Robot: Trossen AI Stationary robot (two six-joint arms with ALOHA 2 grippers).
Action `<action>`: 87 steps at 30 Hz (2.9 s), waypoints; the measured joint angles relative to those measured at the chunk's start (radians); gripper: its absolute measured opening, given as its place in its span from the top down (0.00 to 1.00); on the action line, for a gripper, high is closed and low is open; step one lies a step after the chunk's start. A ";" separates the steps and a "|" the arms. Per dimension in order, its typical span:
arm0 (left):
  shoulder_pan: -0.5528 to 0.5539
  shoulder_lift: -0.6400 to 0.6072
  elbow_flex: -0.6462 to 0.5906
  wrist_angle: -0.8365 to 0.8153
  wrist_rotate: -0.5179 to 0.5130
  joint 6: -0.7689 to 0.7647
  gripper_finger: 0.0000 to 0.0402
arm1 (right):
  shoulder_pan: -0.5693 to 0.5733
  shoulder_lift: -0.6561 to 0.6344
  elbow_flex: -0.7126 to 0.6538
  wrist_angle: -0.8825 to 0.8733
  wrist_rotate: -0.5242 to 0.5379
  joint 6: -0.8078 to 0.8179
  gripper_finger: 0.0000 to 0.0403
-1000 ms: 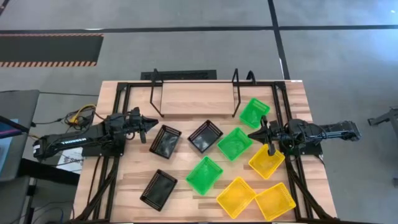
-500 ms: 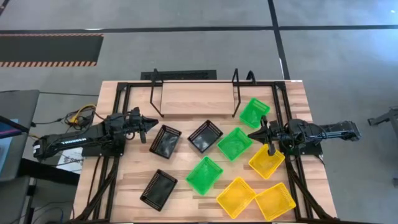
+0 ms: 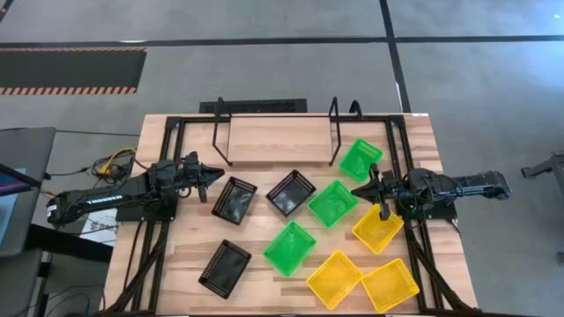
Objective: Stack baskets on shelf by color
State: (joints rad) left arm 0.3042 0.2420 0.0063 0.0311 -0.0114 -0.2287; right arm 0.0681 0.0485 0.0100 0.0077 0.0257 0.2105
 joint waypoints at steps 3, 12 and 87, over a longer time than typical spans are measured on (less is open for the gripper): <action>0.000 0.000 0.000 0.000 0.000 0.000 0.91 | 0.000 0.000 0.000 0.000 0.000 0.000 0.93; 0.000 0.000 0.000 0.000 0.000 0.000 0.91 | -0.003 0.000 0.000 0.000 0.000 -0.008 0.93; 0.000 0.000 0.000 0.044 -0.133 -0.501 0.91 | -0.025 -0.003 -0.001 0.452 0.131 -0.028 0.94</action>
State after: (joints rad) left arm 0.3045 0.2417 0.0063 0.0752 -0.1443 -0.7301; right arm 0.0430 0.0452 0.0090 0.4598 0.1566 0.1829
